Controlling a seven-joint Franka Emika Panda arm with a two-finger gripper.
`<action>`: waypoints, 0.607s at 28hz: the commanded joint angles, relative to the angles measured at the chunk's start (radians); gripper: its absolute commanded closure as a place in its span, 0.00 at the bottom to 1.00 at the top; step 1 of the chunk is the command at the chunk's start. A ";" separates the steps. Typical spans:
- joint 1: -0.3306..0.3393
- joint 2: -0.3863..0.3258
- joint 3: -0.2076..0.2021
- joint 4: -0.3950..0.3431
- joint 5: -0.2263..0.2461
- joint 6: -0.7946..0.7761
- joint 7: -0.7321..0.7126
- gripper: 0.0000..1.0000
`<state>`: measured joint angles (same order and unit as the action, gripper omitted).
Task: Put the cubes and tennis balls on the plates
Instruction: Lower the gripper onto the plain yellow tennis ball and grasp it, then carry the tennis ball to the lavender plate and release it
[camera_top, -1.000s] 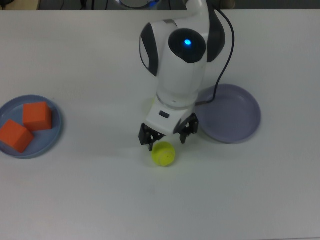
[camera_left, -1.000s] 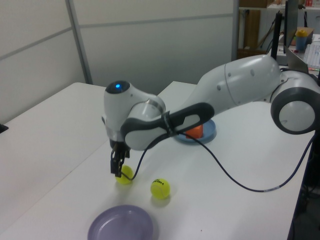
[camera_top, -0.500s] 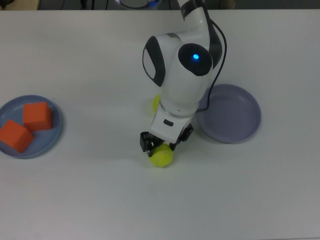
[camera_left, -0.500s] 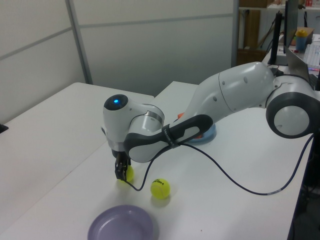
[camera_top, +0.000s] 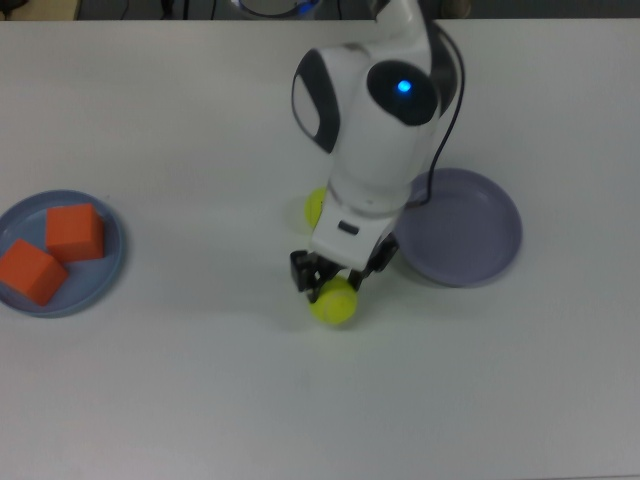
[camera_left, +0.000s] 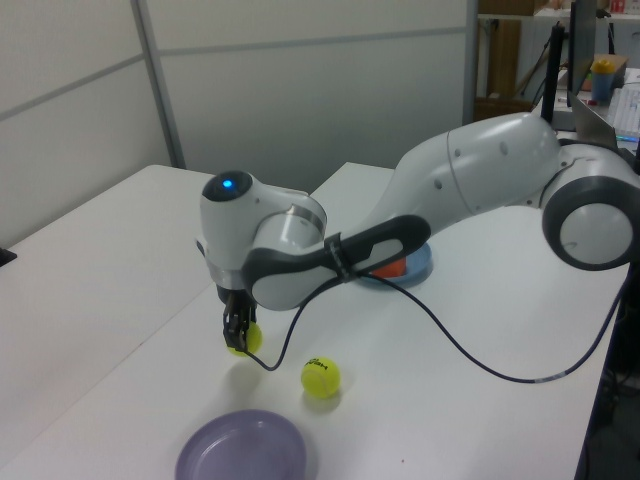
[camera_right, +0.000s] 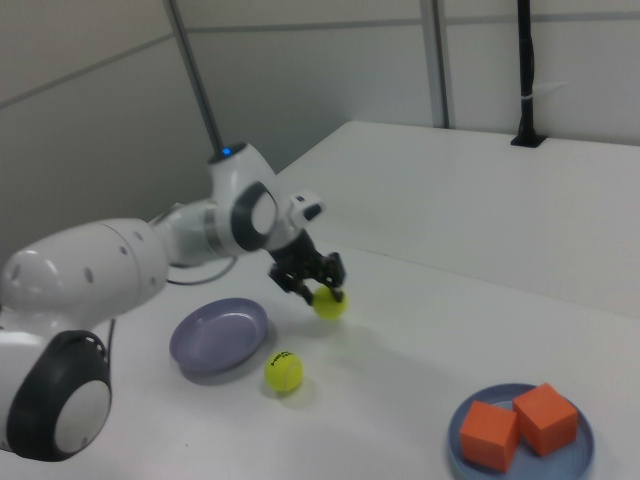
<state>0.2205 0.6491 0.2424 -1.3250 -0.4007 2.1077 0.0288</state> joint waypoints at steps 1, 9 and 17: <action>0.008 -0.086 0.074 -0.008 0.065 -0.176 0.011 1.00; 0.081 -0.089 0.159 -0.017 0.063 -0.331 0.126 0.94; 0.164 -0.063 0.160 -0.026 0.068 -0.328 0.183 0.62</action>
<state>0.3568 0.5830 0.4066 -1.3363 -0.3493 1.7869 0.1805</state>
